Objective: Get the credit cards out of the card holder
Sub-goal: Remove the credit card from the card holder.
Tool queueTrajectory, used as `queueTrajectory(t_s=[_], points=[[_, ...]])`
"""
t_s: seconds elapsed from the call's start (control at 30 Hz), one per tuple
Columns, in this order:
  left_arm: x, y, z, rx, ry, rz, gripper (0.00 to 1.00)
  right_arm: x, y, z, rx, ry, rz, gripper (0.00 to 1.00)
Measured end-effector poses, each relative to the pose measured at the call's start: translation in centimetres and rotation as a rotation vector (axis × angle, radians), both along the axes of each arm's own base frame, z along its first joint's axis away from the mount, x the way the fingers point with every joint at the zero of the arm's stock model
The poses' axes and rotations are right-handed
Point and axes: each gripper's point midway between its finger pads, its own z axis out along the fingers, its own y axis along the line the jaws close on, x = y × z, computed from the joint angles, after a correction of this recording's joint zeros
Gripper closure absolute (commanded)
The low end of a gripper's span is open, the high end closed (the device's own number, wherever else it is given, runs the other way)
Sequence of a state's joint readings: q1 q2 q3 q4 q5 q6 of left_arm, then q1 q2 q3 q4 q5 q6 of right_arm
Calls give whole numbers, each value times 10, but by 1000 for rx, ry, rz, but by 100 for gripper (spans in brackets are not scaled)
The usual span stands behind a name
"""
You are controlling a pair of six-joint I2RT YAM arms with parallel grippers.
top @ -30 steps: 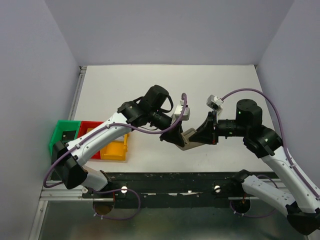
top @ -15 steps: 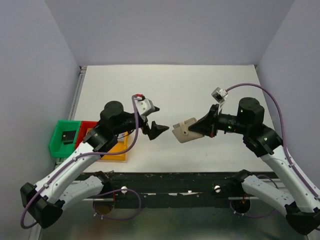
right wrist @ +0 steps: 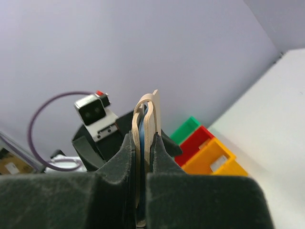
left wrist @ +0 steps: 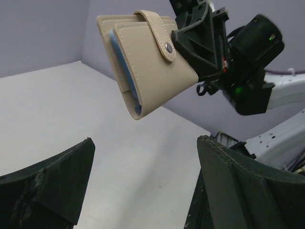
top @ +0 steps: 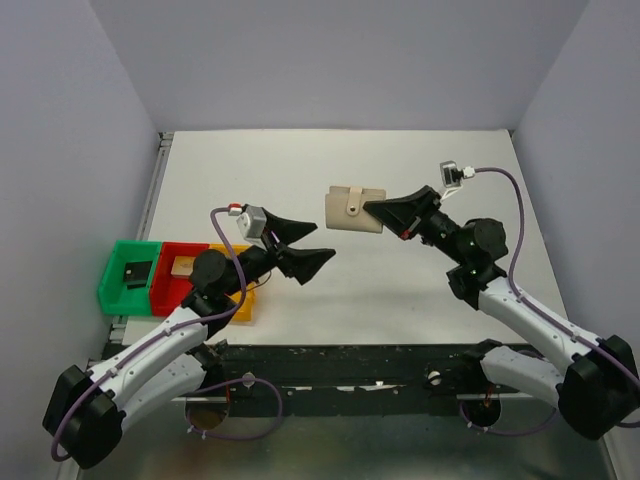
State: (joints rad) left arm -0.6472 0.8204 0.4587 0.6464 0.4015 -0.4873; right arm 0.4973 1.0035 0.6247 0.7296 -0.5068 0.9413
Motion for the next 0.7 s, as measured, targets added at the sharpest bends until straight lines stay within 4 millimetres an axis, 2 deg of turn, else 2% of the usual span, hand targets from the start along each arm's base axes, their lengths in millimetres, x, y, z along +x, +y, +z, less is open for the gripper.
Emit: queueTrajectory(t_s=[0.17, 0.27, 0.37, 0.53, 0.7], points=[[-4, -2, 24, -132, -7, -39, 1, 5, -2, 23, 179, -36, 11, 100], [-7, -2, 38, -187, -31, -60, 1, -1, -5, 36, 227, -65, 27, 100], [-6, -4, 42, -217, -32, -78, 1, -8, -7, 46, 253, -102, 38, 100], [-1, -13, 47, -253, -13, -113, 2, -11, -7, 50, 261, -119, 44, 100], [0, -24, 60, -301, -12, -188, 11, -16, -8, 50, 263, -126, 48, 100]])
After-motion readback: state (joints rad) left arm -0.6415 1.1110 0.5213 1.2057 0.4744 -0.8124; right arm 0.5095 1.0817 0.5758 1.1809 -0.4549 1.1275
